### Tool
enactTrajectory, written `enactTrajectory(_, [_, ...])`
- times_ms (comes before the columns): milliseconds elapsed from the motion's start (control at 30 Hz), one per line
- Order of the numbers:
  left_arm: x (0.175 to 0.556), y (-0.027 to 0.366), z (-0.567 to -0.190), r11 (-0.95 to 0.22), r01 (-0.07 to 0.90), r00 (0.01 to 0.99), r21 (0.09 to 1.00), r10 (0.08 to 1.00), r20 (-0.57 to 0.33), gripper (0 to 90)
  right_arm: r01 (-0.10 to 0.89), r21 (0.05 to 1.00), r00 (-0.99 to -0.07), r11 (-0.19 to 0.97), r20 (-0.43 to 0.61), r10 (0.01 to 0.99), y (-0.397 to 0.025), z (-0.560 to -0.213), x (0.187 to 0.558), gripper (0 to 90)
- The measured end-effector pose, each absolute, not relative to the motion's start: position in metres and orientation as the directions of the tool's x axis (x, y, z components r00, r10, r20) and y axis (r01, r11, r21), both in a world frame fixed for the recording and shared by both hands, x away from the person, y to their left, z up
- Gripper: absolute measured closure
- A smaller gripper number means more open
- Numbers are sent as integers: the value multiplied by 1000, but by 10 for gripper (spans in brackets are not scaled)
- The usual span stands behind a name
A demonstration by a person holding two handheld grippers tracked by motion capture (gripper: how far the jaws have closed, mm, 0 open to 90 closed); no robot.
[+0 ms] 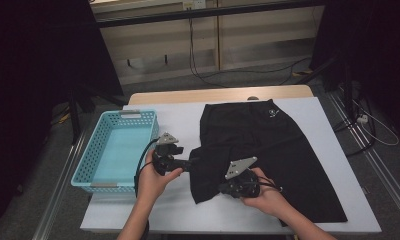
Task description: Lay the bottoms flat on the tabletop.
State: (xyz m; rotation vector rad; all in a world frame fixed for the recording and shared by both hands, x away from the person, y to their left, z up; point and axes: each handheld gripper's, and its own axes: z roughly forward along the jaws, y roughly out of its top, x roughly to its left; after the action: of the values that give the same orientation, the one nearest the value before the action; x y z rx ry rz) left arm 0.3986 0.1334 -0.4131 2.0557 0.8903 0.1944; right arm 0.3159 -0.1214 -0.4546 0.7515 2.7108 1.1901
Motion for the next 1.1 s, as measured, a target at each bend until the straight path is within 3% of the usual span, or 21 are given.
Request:
enactTrajectory(367, [409,124,-415,-373,524,737,765,649,-188,231,401,698,-884,594,124,451,-143,-451,293,877])
enactTrajectory(600, [409,127,-413,-365,526,729,769,659,-186,227,339,756,-904,561,95,417,-125,-444,289,547])
enactTrajectory(733, [408,131,-413,-364,531,723,766,665,-185,227,277,733,-923,621,25,383,-104,-451,287,473])
enactTrajectory(800, [407,133,-412,-358,529,721,769,668,-185,228,251,718,-928,649,-11,372,-98,-454,289,479])
enactTrajectory(900, [407,135,-412,-353,532,716,770,672,-186,228,264,734,-924,626,5,383,-94,-456,293,608])
enactTrajectory(1033, [407,135,-413,-353,526,717,774,674,-180,223,295,744,-909,600,24,417,-95,-458,301,875])
enactTrajectory(1100, [407,134,-413,-355,524,717,775,674,-176,214,330,744,-900,580,63,432,-97,-458,305,884])
